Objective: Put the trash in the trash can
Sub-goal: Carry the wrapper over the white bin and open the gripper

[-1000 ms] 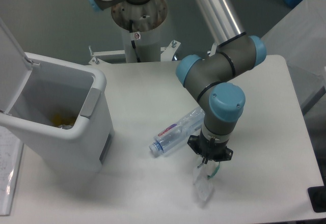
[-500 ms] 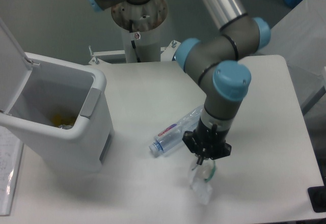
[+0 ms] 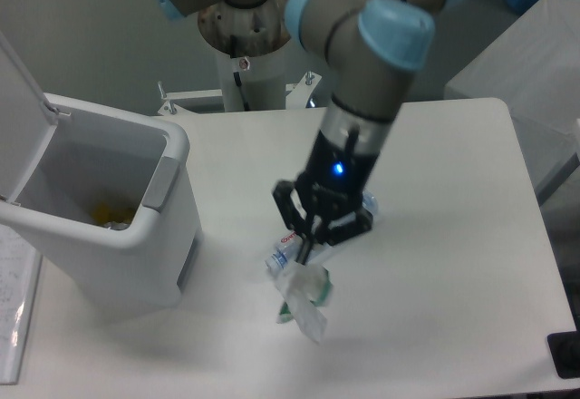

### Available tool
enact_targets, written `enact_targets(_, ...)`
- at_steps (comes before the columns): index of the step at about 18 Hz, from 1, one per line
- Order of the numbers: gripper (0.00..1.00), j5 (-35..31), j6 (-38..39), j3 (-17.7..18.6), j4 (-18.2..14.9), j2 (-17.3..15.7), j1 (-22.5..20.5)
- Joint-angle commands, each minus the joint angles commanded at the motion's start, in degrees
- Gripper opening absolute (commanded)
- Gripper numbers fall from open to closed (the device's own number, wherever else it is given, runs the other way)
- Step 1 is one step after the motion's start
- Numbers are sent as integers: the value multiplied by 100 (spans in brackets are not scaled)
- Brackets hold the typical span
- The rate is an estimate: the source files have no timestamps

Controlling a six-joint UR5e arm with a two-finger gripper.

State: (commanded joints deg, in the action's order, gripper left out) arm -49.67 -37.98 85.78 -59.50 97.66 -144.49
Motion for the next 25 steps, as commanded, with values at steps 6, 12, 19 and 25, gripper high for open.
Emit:
enact_targets(6,0,687,194,491,-9,-975,219)
enact_targets(12,0,652,203,1090,-9,-1443,746)
enact_targets(19,100,626,36,1248,70,-1399,1169)
enact_targets(25,100,582,54,1257,53,-1399,1029)
